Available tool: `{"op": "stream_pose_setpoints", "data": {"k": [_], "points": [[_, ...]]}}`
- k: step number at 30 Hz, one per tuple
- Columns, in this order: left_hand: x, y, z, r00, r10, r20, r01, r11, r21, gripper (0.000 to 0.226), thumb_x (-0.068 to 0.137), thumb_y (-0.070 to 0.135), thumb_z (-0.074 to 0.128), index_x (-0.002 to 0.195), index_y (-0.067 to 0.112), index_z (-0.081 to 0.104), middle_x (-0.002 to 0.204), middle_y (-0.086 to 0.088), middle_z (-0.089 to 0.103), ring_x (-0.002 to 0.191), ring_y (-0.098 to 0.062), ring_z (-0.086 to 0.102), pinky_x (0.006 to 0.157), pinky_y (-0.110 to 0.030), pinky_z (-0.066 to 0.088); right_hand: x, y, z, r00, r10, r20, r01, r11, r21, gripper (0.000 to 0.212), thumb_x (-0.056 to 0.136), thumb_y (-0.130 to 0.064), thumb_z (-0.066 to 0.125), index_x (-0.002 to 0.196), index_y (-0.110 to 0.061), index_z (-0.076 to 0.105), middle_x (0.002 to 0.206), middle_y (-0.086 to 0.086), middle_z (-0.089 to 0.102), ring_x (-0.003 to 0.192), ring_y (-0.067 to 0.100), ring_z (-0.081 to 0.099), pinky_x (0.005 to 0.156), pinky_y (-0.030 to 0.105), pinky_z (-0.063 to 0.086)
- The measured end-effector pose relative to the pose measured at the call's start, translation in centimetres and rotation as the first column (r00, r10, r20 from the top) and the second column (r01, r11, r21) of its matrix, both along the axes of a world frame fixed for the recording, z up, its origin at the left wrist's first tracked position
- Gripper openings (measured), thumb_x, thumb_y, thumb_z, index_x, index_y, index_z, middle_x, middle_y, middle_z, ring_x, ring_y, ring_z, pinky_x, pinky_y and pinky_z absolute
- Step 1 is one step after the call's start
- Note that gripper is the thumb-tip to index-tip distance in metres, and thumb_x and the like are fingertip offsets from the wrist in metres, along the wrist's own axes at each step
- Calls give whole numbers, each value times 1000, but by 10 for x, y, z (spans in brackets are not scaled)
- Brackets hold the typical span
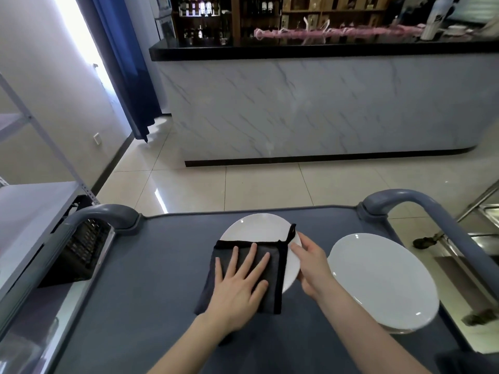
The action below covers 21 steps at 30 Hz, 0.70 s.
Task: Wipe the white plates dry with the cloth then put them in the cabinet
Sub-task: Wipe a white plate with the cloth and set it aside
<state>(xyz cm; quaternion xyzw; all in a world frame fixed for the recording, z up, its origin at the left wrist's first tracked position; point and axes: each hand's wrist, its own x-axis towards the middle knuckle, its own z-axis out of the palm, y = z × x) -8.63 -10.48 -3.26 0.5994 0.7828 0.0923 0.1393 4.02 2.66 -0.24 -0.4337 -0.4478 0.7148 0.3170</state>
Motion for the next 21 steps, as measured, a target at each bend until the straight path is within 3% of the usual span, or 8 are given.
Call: {"op": "stream_pose_setpoints", "data": {"k": [4,10,13,17,21], "points": [[9,25,3,999,-11,53,11,1000,0,56,101,50,14,142,57,-23,151,32,-32,145,-28,-32,116,-63,-11,-5,-9,-1,1000,1,-20,-1,1000,-23,32,102,-2,42,113,-14,70,108,8,75,105,24,70,93,42,54],[-17,63,19,1000,28,4,-28,1000,-11,58,102,47,16,151,45,-16,157,20,-29,146,-23,-30,110,-70,-10,-1,-16,4,997,67,-38,-68,997,-21,37,102,-6,43,118,-25,70,112,2,75,104,20,71,80,35,59],[-35,61,18,998,51,-35,-51,999,-6,59,101,51,14,152,44,-15,158,18,-29,147,-21,-28,112,-66,-11,4,-12,11,1000,17,-19,-17,1000,23,34,101,-5,46,109,-23,73,106,4,76,96,21,72,74,34,60],[-53,34,7,995,101,23,-101,995,-1,59,101,56,20,149,49,-14,157,22,-27,148,-17,-24,119,-52,-9,12,1,21,998,-64,3,64,995,72,32,100,-4,47,103,-22,74,101,4,76,91,20,69,68,31,58],[-33,-3,-5,996,21,86,-26,999,48,59,103,48,24,144,53,-18,153,28,-31,146,-14,-31,117,-44,-17,10,9,27,996,-89,8,88,991,105,35,98,0,47,99,-24,73,98,1,76,90,20,68,74,33,56]]}}
